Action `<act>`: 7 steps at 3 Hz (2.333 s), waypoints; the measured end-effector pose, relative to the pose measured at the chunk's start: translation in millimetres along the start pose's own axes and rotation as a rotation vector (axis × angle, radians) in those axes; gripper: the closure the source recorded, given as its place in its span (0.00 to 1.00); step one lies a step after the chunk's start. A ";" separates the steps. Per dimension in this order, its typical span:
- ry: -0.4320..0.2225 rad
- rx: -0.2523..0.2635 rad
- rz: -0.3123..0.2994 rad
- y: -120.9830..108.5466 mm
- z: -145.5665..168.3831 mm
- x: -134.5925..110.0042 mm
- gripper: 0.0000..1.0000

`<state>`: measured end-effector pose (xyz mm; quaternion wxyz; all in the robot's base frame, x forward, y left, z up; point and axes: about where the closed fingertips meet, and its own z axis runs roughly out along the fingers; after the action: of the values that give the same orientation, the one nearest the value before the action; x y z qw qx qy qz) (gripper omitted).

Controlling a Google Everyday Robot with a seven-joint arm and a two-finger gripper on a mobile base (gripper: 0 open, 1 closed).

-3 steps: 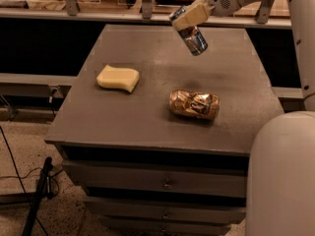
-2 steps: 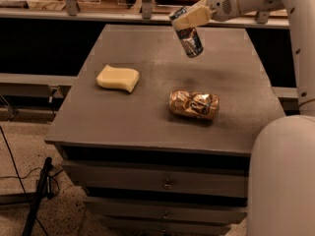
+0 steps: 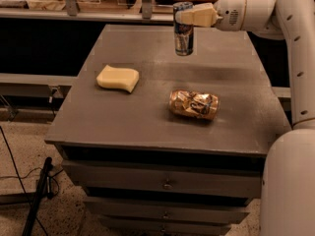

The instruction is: Place redbull can upright

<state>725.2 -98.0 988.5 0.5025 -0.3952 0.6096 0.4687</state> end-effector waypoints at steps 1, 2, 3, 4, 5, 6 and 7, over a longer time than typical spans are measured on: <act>-0.001 -0.004 -0.003 -0.1 1.8 0.4 1.00; -0.027 0.001 -0.024 4.1 -6.2 -0.7 1.00; -0.068 0.045 -0.073 25.9 -32.5 -0.7 1.00; -0.122 0.079 -0.082 42.9 -53.2 13.8 1.00; -0.174 0.078 -0.089 48.8 -61.4 24.1 1.00; -0.197 0.067 -0.122 50.1 -63.8 29.4 1.00; -0.164 0.080 -0.189 51.4 -70.9 37.5 0.74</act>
Offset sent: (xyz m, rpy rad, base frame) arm -0.0428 -0.0278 0.0016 0.0822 -0.1204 -0.0474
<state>652.2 -154.3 964.6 0.6082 -0.3908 0.5447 0.4251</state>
